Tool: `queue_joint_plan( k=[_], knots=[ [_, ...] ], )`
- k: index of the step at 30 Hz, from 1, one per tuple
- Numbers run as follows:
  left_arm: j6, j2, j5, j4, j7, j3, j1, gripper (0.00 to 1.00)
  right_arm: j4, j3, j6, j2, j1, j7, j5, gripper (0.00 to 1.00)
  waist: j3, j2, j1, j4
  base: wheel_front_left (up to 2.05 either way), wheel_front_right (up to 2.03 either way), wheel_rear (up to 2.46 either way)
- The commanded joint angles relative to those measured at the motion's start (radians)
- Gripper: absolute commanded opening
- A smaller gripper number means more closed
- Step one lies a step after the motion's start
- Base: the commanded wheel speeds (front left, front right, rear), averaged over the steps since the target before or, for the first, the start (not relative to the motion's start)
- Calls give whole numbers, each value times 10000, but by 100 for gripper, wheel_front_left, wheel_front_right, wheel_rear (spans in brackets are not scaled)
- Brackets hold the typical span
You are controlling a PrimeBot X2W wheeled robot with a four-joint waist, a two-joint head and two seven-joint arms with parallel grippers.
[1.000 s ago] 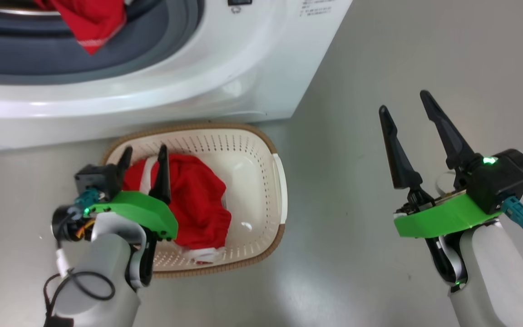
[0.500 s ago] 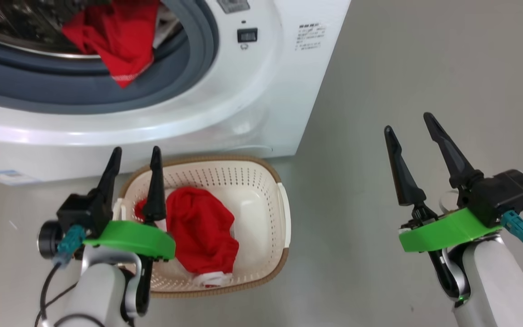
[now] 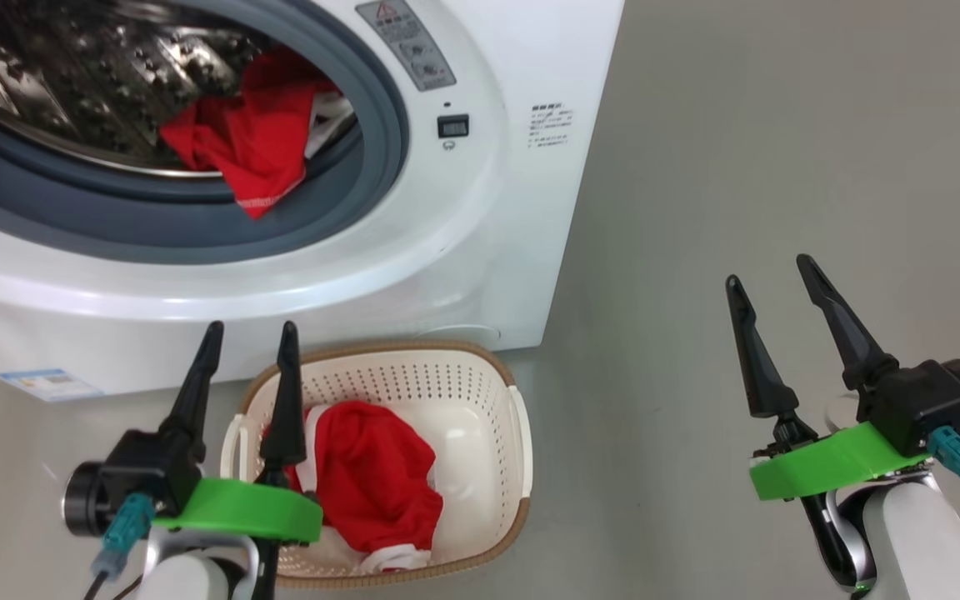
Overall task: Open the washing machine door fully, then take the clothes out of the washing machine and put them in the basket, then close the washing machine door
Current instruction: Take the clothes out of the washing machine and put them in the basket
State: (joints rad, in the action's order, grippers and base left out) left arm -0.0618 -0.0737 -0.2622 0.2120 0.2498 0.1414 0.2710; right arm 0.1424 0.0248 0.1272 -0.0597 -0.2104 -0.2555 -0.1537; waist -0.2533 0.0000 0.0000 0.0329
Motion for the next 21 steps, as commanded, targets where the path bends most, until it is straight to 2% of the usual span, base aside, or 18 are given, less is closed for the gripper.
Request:
queue_joint_plan(
  k=[1, 8, 21],
  knots=[
    [-62, -236, 117, -383, 120, -363, -109, 100, -308, 143, 35, 10, 93, -63, 129, 100, 184, 0, 0, 66, 0, 0, 0],
    [-199, -422, 371, -930, 120, -372, -688, 100, -510, 8, 35, 36, 418, -63, 372, 100, 512, 0, 0, 178, 0, 0, 0],
    [-363, -366, 328, -762, 108, -339, -1294, 100, -557, -31, 35, 76, 980, -63, 469, 100, 1156, 0, 0, 146, 0, 0, 0]
  ],
)
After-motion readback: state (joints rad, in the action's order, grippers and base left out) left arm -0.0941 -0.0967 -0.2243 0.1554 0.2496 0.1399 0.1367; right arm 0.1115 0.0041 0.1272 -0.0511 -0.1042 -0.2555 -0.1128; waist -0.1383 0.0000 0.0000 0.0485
